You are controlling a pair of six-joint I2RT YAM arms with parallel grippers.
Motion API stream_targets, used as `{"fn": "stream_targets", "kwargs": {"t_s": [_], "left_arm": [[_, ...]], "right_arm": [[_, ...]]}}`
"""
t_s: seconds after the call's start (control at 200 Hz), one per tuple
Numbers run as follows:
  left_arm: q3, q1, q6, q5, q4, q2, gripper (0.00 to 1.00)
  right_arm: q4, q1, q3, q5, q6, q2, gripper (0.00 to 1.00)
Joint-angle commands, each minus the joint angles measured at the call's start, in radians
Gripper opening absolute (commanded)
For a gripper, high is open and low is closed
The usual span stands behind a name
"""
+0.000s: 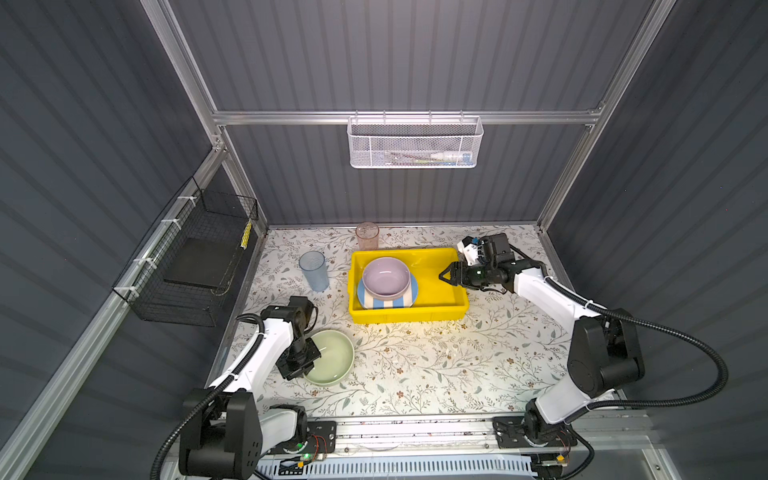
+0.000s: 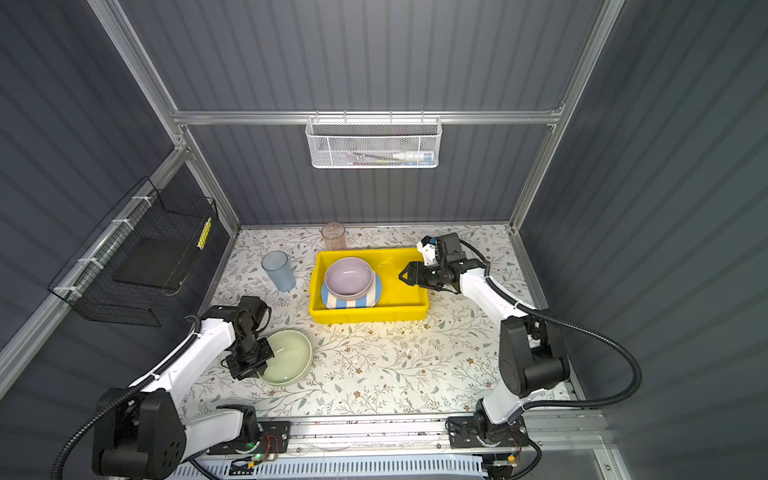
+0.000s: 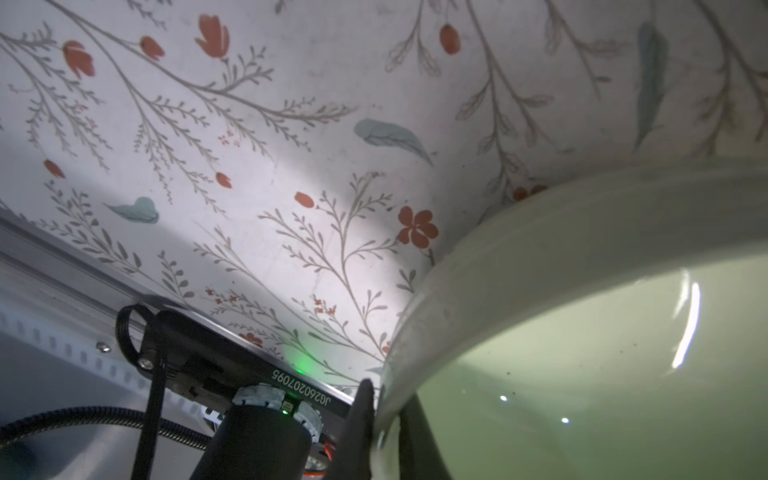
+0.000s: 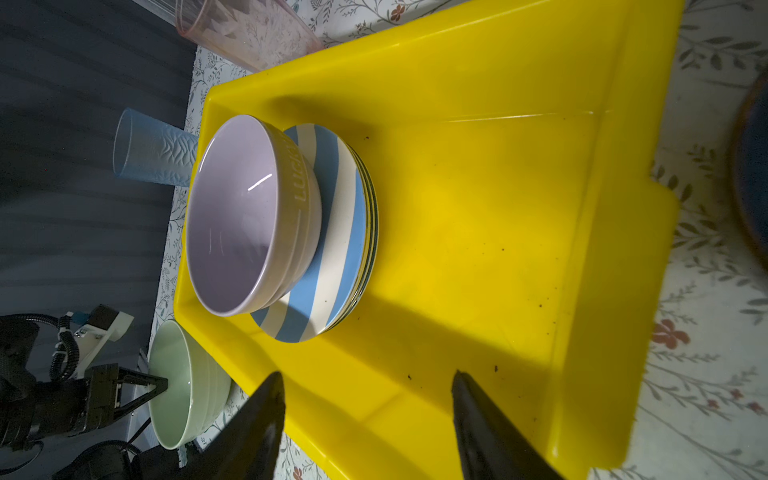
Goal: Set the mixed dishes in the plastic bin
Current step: 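Pinch the pale green bowl rim with the left gripper while the right gripper waits, then lift the pale green bowl with the left gripper over the yellow bin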
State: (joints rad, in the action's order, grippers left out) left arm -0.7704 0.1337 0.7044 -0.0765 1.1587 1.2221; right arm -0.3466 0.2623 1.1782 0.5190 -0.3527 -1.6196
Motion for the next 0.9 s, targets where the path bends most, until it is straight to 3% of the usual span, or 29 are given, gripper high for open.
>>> {"fn": "stream_targets", "kwargs": {"t_s": [0.0, 0.215, 0.565, 0.896], "left_arm": [[-0.009, 0.009, 0.019, -0.005, 0.006, 0.006, 0.10], [-0.034, 0.009, 0.010, -0.001, 0.024, -0.031, 0.00], [-0.227, 0.009, -0.064, -0.081, 0.146, -0.035, 0.00], [-0.407, 0.009, -0.163, -0.047, 0.209, 0.027, 0.00]], "right_arm": [[-0.005, -0.006, -0.012, 0.013, 0.004, 0.036, 0.65], [-0.024, -0.009, -0.022, 0.001, 0.013, 0.068, 0.65], [-0.096, -0.012, -0.029, -0.058, 0.040, 0.151, 0.66], [-0.162, -0.012, -0.052, -0.101, 0.052, 0.219, 0.67]]}}
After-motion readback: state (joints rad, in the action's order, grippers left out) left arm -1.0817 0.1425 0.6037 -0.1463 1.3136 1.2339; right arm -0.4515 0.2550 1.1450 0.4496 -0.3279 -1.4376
